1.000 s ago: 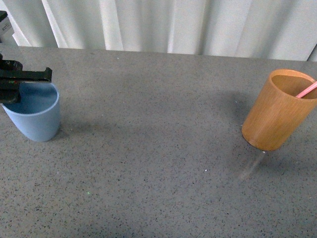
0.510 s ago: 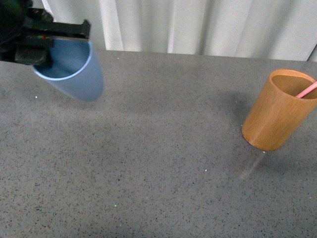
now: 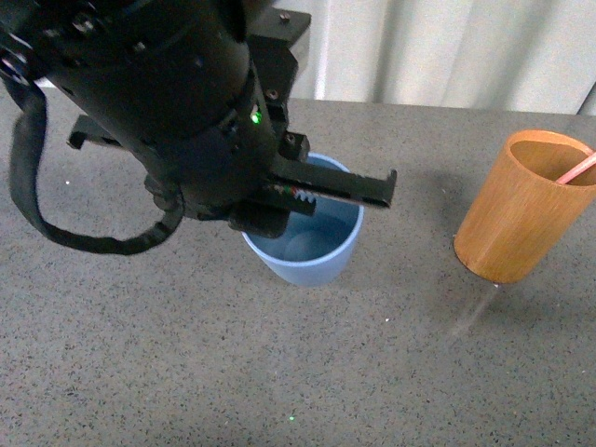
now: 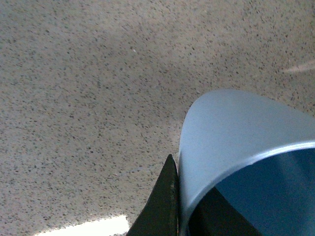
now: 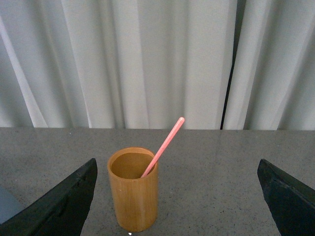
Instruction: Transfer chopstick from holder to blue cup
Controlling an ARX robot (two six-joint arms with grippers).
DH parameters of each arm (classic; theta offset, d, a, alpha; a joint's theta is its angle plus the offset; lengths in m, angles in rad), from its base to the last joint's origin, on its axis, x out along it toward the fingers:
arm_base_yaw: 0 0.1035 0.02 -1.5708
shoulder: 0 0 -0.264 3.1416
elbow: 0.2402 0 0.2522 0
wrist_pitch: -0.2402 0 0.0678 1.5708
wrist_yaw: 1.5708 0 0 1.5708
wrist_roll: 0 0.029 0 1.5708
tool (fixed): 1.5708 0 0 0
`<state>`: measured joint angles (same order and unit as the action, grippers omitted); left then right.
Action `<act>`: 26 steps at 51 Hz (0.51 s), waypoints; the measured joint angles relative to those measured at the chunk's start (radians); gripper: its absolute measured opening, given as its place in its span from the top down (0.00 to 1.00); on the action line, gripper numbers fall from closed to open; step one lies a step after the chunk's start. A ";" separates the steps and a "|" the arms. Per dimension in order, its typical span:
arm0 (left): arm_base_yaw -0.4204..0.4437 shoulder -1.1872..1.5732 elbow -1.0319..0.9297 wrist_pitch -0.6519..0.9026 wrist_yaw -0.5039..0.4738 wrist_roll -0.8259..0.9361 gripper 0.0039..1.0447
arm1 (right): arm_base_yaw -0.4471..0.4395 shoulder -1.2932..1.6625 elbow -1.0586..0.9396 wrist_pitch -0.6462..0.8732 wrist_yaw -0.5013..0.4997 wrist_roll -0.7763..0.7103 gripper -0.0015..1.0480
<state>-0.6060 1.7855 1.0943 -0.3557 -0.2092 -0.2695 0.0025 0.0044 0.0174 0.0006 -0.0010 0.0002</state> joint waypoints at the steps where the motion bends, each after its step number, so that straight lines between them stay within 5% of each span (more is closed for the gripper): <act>1: -0.004 0.003 0.000 0.000 -0.001 -0.002 0.97 | 0.000 0.000 0.000 0.000 0.000 0.000 0.10; 26: -0.057 0.142 0.089 0.004 -0.024 -0.016 0.97 | 0.000 0.000 0.000 0.000 0.000 0.000 0.10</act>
<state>-0.6628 1.9278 1.1828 -0.3519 -0.2329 -0.2859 0.0025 0.0044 0.0174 0.0006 -0.0010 0.0002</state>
